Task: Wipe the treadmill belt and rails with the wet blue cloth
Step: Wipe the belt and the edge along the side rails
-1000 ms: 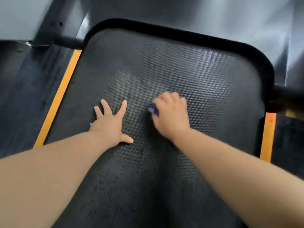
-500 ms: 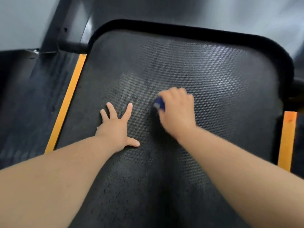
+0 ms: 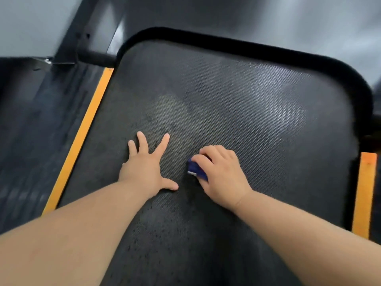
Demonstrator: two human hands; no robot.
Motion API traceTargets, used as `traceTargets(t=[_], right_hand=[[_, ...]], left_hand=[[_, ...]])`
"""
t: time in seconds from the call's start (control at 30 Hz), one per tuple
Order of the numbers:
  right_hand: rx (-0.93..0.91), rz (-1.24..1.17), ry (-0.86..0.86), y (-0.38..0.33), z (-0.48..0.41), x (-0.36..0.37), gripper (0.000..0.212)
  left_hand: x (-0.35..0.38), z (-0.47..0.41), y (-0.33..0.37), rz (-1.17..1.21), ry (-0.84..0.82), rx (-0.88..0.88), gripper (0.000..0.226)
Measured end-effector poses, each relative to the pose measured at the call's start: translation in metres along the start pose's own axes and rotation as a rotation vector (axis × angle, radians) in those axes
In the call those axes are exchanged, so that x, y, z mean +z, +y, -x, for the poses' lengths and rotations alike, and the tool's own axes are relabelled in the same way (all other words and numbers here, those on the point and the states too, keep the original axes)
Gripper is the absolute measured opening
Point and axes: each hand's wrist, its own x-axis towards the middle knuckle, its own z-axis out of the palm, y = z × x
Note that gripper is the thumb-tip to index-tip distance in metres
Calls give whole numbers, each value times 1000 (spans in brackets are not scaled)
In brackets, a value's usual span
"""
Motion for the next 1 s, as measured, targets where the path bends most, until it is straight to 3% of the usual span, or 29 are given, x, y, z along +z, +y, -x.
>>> traceTargets(t=[0.1,0.27,0.5,0.6,0.7,0.9,1.0], right_hand=[[-1,-42,-38,20,-24,-7,32],[332,154,125,58,-102,-24,32],[-107,177,-7,32,-36,-9,29],[117,219,105,46,-92,-17,26],[315,184,105,52,-119,-21,28],[13,-9,-13,6,4,-11,39],[-18,37,-18,15,-14,-9,35]], left_hand=[[0,0,0,-3,17,9,129],[0,1,-1,-23,-1,11,128],[1,0,-4,30,-3,12,128],[3,-2,-4,23,1,20,128],[2,-2,-4,11,-11,14,128],[1,-3,-1,3,-4,1,129],[1,-3,-1,-21,-8,0,129]])
